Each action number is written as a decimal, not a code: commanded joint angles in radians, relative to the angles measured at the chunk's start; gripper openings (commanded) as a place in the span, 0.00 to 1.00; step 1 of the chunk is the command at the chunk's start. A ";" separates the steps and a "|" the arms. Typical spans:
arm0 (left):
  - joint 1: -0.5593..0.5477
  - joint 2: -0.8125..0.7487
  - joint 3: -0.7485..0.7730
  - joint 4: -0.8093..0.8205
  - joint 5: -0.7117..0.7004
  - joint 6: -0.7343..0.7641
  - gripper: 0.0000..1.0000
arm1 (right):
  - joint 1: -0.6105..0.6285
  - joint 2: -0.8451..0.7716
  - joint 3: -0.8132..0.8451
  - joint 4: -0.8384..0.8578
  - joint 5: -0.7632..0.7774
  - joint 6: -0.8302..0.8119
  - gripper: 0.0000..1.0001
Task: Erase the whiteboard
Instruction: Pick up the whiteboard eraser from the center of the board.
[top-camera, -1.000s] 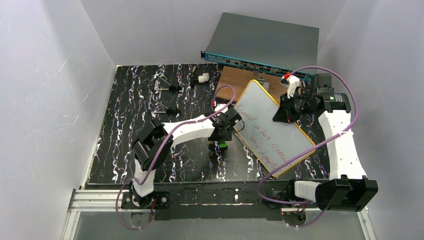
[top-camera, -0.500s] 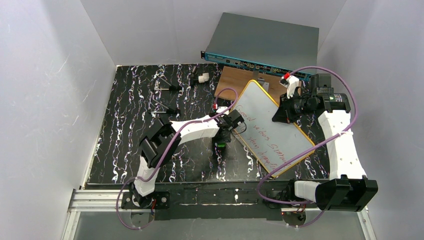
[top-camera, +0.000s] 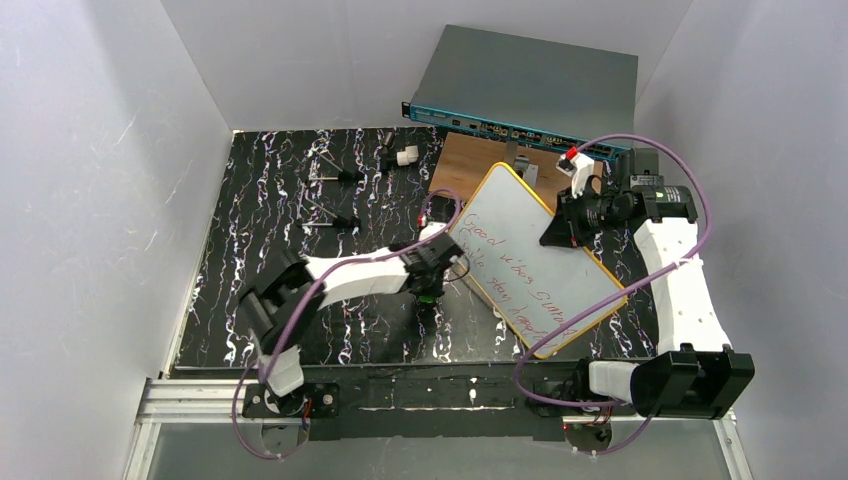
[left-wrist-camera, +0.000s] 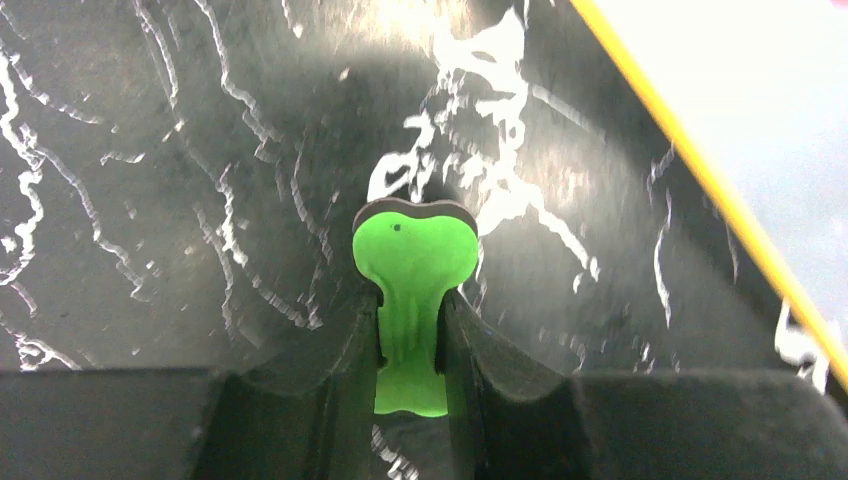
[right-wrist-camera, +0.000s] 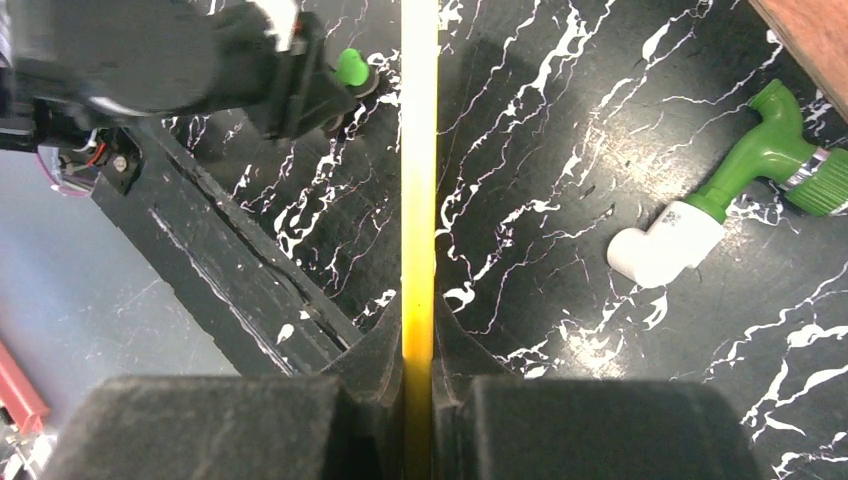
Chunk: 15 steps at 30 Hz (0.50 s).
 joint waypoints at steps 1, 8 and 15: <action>-0.003 -0.314 -0.241 0.203 0.109 0.167 0.01 | 0.032 0.013 -0.004 0.062 -0.107 -0.006 0.01; 0.000 -0.778 -0.677 0.565 0.252 0.365 0.00 | 0.143 0.088 0.013 0.078 -0.137 0.005 0.01; 0.015 -0.989 -0.806 0.737 0.103 0.594 0.00 | 0.314 0.307 0.283 -0.030 -0.091 -0.056 0.01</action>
